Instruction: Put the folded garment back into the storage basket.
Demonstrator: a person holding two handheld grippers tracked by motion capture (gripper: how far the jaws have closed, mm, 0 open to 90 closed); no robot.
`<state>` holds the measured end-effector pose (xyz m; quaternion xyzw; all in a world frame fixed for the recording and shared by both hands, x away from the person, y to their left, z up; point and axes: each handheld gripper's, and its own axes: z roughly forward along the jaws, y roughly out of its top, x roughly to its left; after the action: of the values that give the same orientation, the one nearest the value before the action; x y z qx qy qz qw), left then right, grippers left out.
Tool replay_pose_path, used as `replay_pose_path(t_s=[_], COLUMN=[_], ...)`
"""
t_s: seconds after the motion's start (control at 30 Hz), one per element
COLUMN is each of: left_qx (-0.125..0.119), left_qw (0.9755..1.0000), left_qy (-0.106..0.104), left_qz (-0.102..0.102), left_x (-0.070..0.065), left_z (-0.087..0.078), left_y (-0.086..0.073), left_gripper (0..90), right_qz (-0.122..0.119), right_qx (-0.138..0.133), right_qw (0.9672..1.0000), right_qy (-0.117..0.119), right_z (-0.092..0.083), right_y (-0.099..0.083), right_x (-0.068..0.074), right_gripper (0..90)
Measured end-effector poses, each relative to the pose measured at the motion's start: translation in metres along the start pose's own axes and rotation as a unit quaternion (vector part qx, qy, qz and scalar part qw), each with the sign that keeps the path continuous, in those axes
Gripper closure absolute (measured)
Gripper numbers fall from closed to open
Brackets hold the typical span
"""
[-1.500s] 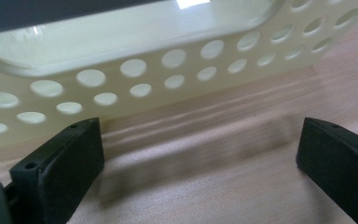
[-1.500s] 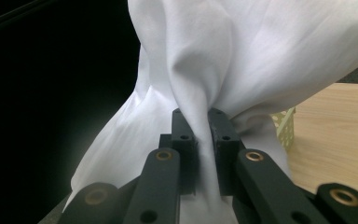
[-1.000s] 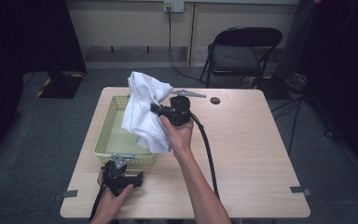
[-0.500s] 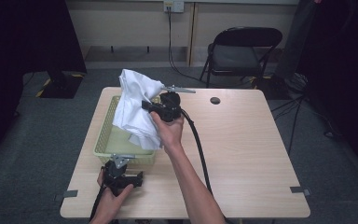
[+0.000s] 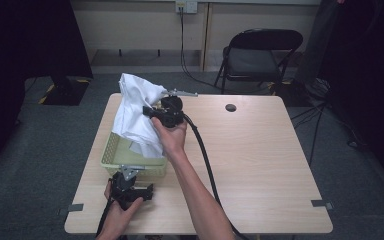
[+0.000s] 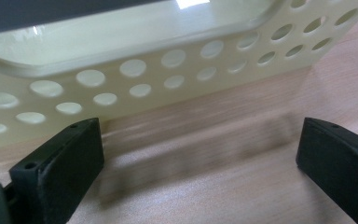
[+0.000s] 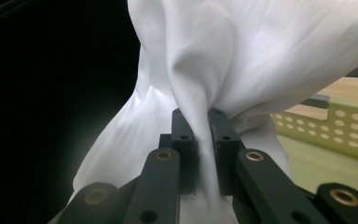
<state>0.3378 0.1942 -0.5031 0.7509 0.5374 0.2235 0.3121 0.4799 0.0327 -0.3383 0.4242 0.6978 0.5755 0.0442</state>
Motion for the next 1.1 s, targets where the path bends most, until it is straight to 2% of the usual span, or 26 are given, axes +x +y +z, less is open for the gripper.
replay_pose_path(t_s=[0.53,1.1], left_qx=[0.000,0.000], left_qw=[1.0000,1.0000], left_qy=[0.000,0.000], left_qz=[0.000,0.000], left_x=[0.000,0.000], left_z=[0.000,0.000], left_y=[0.000,0.000], left_gripper=[0.0,0.0], right_qz=[0.007,0.015], right_qx=[0.015,0.035], right_qw=[0.9999,0.9993], right_qy=[0.004,-0.001], right_z=[0.024,0.046], right_y=[-0.008,-0.025], right_x=[-0.003,-0.007], right_gripper=[83.3,83.3])
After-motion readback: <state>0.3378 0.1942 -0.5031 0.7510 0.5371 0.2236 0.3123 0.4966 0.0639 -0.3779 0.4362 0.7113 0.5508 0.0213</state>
